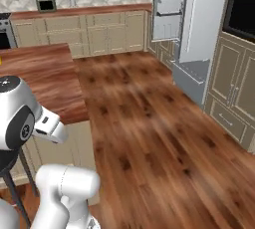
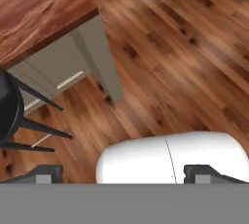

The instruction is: Gather the lemon wedge and cucumber from the fridge and place them on a tray on the dining counter. Then gather the fish and steak from the fridge and place them on the other tray.

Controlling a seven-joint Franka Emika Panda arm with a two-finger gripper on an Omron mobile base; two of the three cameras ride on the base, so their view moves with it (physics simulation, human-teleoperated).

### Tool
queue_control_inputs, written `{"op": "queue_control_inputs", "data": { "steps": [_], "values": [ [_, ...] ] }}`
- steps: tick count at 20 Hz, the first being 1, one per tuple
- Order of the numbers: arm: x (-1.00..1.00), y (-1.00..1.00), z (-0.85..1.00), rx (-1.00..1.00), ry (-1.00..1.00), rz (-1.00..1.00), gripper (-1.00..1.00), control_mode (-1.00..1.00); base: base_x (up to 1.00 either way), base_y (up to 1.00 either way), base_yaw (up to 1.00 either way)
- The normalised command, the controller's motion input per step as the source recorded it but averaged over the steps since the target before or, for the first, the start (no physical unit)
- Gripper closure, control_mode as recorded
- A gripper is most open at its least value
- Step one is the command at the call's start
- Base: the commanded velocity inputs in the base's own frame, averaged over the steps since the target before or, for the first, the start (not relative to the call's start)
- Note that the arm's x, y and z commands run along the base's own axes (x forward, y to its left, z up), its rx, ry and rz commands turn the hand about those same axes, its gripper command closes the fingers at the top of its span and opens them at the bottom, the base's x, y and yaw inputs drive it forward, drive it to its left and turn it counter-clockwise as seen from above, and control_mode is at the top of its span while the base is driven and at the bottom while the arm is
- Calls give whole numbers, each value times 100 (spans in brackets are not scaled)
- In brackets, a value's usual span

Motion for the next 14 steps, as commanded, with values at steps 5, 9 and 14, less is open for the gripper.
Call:
{"op": "queue_control_inputs", "data": {
  "steps": [5,9,14],
  "values": [
    [0,0,0,0,0,0,-100,100,79,-100,0],
    [0,0,0,0,0,0,-100,100,89,-100,1],
    [0,0,0,0,0,0,-100,100,100,-78,7]
  ]
}}
